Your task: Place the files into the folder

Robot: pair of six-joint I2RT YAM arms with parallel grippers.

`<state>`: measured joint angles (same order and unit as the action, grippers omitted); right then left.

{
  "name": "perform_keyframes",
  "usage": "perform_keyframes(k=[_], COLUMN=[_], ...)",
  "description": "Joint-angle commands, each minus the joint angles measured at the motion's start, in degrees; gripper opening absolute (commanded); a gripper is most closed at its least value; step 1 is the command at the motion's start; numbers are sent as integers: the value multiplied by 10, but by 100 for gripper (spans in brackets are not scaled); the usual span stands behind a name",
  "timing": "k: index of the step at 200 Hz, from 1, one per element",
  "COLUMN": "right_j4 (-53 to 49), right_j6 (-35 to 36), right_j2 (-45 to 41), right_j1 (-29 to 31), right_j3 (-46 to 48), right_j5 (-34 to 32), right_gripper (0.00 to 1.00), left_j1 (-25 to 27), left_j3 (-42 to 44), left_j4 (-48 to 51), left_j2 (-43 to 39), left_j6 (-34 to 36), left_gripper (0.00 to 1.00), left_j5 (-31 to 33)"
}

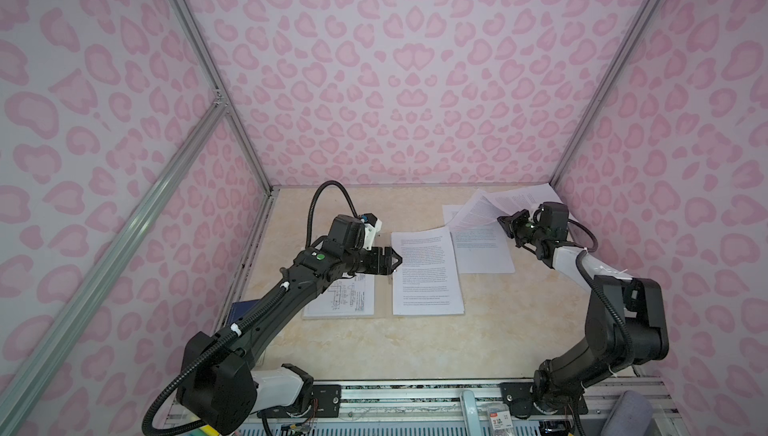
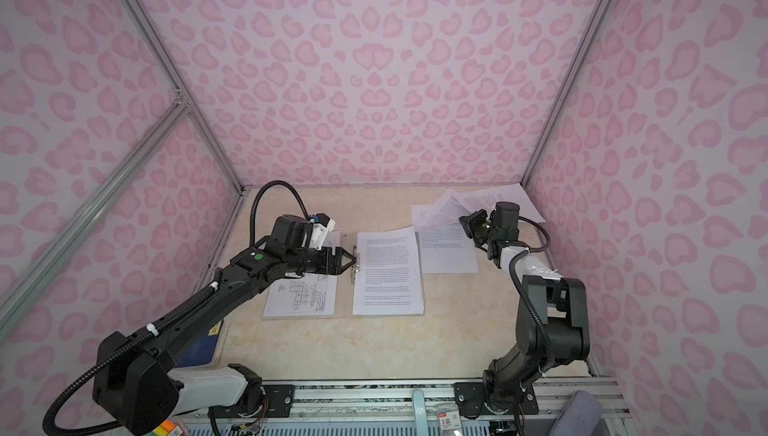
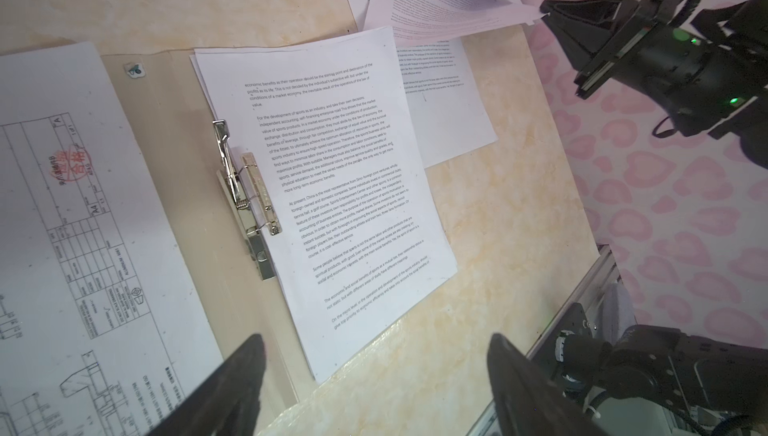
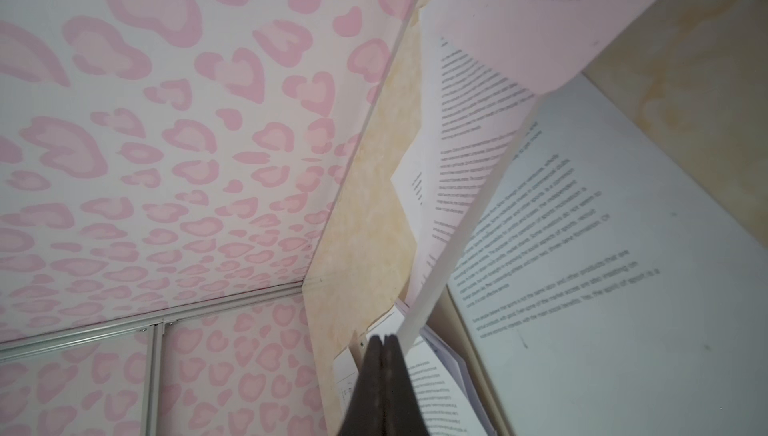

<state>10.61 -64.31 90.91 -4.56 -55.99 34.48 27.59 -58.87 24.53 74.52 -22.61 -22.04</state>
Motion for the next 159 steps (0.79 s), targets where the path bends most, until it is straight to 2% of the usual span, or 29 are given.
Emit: perform_keyframes(k=[1, 36, 74, 103, 119, 136, 148, 159], right_j4=[-50, -94, -104, -207, -214, -187, -204, -209], right_j6=[-11, -2, -2, 61, 83, 94, 120, 128], right_j2=[-21, -56, -57, -62, -63, -35, -2, 39], right_j1=[12, 33, 50, 56, 38, 11, -2, -19], right_j3=[-34, -92, -131, -154, -120, -91, -98, -113], right_j5=[3, -13, -17, -70, -111, -112, -139, -132], right_gripper=[0, 0, 0, 0, 29, 47, 67, 74], left_j1=[-2, -3, -4, -6, -7, -7, -8, -9], left_j3=[-3, 0, 4, 10, 16, 16, 14, 11], left_j4=[5, 11, 13, 17, 14, 16, 18, 19], left_j2=[-14, -27, -43, -56, -61, -57, -51, -46], left_j6=[7, 6, 8, 10, 10, 12, 12, 13], left_gripper=[85, 85, 85, 85, 85, 85, 85, 85], left_j5=[7, 18, 23, 31, 35, 34, 32, 30])
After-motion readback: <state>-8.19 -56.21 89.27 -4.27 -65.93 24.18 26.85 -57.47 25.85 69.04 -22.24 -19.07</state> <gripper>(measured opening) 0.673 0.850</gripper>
